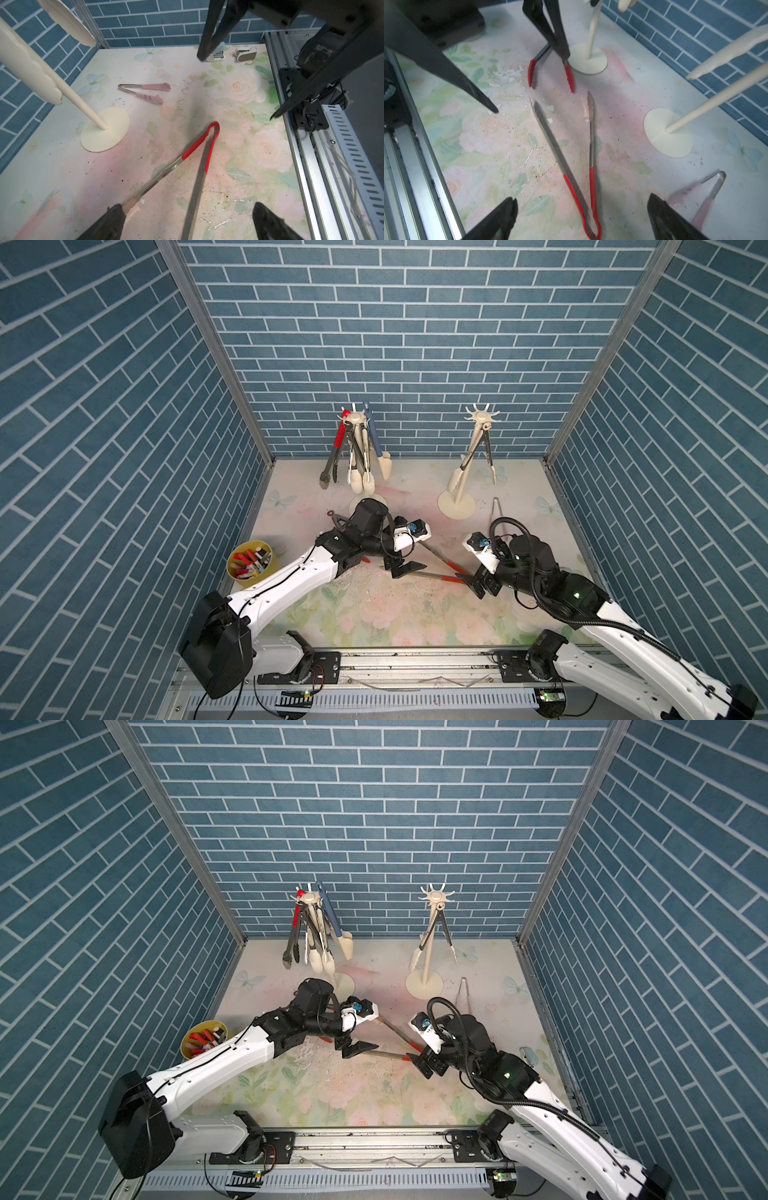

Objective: Hang food tongs on kitchen utensil racks
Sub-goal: Adjust the food tongs at the center of the board, then pick up the food tongs from the center of the board.

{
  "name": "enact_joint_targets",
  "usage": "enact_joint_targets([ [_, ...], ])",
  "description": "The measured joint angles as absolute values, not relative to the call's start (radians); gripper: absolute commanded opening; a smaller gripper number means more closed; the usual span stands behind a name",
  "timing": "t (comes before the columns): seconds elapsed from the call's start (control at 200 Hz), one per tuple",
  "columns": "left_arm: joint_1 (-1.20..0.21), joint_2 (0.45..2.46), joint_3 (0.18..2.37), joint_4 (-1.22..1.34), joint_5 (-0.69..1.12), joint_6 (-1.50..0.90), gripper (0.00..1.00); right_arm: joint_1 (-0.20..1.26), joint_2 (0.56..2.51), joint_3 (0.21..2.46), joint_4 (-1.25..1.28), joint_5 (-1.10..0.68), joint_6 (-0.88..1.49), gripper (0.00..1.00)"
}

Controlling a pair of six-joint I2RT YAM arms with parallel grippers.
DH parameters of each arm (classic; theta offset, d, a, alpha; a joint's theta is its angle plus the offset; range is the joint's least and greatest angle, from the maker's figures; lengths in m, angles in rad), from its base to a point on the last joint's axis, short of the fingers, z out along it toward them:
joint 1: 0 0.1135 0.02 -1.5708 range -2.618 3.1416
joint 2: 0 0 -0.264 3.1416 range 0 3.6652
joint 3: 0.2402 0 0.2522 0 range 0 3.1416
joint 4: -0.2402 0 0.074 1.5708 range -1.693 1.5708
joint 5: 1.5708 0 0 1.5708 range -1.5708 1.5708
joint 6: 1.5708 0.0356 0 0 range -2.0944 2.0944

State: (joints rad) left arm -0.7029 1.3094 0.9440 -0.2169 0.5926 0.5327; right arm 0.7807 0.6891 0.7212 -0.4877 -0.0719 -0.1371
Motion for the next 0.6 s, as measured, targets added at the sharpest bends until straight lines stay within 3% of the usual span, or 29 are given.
enact_joint_targets([
  [0.17, -0.746, 1.326, 0.944, -0.238, 0.557, 0.595, 0.95, 0.781, 0.566, 0.658, -0.455, -0.008, -0.005, 0.99],
  [0.6, -0.857, 1.497, 1.006, -0.345, 0.453, 0.722, 0.85, 0.781, 0.493, 0.578, -0.474, 0.167, 0.239, 0.99],
])
